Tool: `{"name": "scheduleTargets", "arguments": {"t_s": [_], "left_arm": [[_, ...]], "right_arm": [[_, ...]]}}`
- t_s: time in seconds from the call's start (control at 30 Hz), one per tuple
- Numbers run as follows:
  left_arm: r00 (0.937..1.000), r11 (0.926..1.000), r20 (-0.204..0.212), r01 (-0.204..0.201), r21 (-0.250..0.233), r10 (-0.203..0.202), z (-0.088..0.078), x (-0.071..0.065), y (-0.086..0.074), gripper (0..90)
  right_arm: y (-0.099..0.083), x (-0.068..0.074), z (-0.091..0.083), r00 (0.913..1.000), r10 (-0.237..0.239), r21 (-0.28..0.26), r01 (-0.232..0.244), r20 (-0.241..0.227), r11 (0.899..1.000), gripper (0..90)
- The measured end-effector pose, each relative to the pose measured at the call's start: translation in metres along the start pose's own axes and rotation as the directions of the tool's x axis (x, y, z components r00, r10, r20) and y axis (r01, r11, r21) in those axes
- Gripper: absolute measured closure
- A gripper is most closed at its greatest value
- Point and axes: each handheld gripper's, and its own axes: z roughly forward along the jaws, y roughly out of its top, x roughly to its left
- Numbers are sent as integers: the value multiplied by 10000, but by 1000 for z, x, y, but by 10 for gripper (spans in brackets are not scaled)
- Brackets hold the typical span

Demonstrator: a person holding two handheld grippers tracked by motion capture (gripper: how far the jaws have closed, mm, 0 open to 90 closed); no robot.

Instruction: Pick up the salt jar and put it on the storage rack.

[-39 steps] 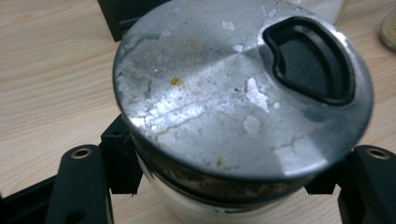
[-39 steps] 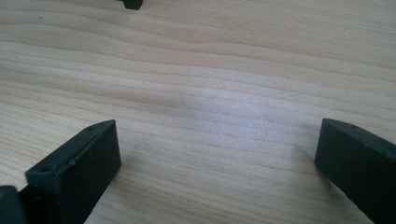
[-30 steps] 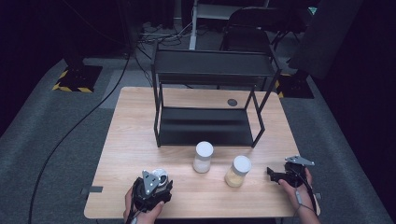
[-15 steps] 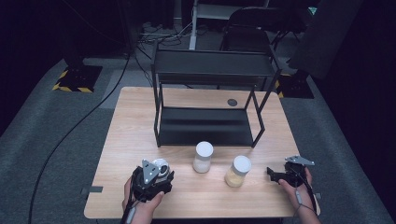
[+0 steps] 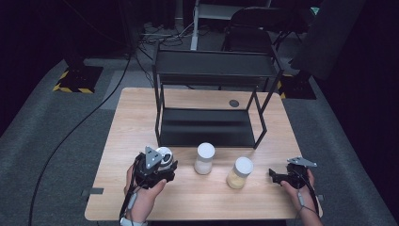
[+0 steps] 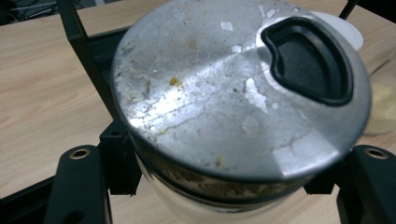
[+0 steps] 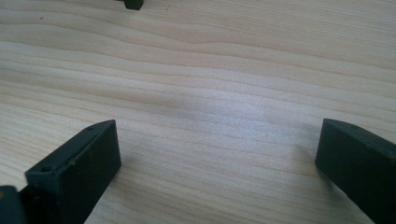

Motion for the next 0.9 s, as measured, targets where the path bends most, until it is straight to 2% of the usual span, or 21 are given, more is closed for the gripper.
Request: {"name": "scheduleTargets", "arguments": {"t_s": [0.47, 0.9], "left_arm": [[9993, 9995, 213, -315, 73, 313, 21, 12, 30, 304], [9987, 9993, 340, -379, 42, 377, 44, 22, 57, 304]], "right_arm": [[0, 0, 0, 10000, 13, -3, -13, 13, 10000, 0], [0, 1, 0, 10000, 31, -5, -31, 32, 10000, 0]]}}
